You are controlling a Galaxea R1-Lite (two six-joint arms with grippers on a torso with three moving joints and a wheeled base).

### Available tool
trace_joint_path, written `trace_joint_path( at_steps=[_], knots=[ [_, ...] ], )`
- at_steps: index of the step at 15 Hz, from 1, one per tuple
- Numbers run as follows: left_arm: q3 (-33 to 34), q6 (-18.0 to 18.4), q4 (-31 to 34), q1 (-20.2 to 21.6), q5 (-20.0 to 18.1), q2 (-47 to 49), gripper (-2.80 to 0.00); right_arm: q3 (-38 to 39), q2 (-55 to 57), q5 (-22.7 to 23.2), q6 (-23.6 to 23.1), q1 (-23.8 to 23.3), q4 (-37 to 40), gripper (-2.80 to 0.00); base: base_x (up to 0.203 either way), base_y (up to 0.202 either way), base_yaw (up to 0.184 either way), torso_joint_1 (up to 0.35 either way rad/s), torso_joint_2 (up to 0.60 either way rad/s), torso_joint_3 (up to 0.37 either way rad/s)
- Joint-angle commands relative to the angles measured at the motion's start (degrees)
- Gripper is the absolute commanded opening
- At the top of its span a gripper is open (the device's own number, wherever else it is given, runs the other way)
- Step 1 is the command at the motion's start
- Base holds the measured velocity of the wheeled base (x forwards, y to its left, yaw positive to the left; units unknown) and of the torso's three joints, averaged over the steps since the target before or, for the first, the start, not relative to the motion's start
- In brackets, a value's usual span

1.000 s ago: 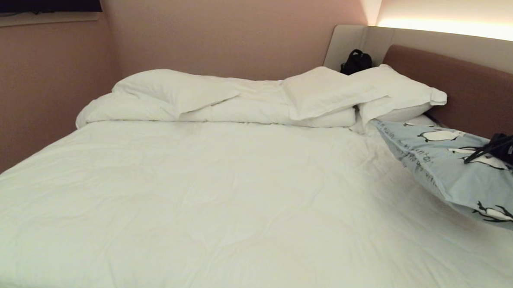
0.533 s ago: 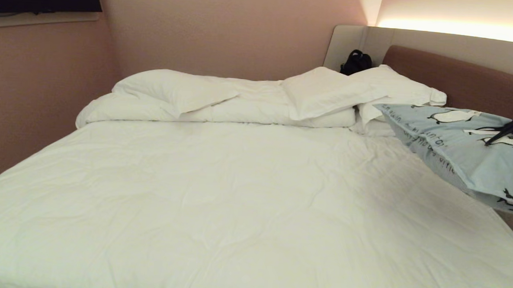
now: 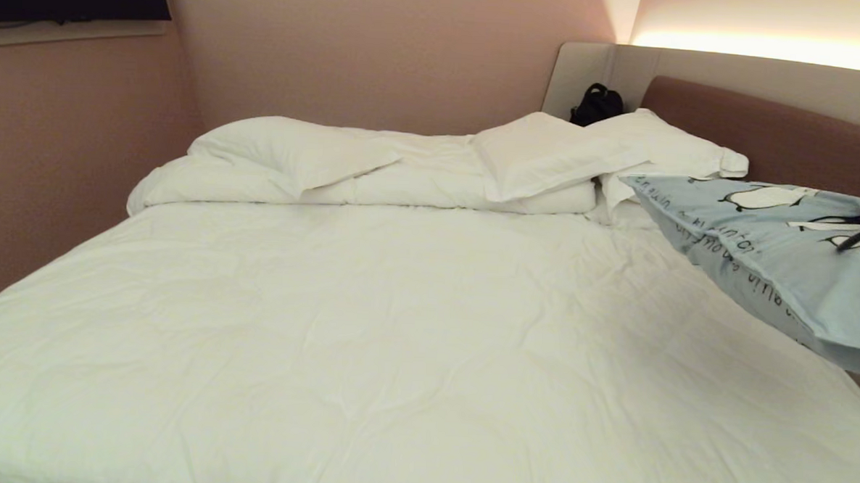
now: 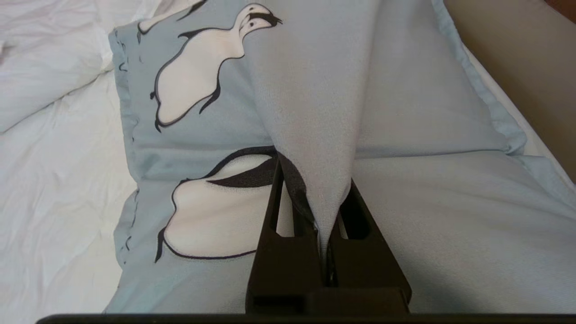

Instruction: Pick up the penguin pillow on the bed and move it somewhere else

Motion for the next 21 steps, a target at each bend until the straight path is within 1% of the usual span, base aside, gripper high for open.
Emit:
trace_joint_path(
  at_steps=[1, 7, 9, 21],
  knots=[
    [0.00, 0.03, -0.08, 0.01, 0.03, -0.02, -2.80, 2.31, -3.50, 0.13, 0.17, 0.02, -0.16, -2.80, 0.000, 0.000, 0.000, 0.000, 0.00, 0.000],
    [0.00, 0.28, -0.15, 0.01, 0.03, -0.02, -2.80, 3.12, -3.52, 0.21, 0.27, 0.15, -0.17, -2.80, 0.000, 0.000, 0.000, 0.000, 0.00, 0.000],
    [0.00, 0.29, -0.17, 0.01, 0.03, -0.02, -2.80, 3.10, -3.45, 0.21, 0.27, 0.28, -0.17, -2.80, -0.001, 0.085, 0.001, 0.002, 0.01, 0.002],
    [0.00, 0.29, -0.17, 0.01, 0.03, -0.02, -2.80, 3.03, -3.26, 0.13, 0.36, 0.28, -0.17, -2.80, 0.000, 0.194, 0.001, 0.003, 0.00, 0.003]
  ],
)
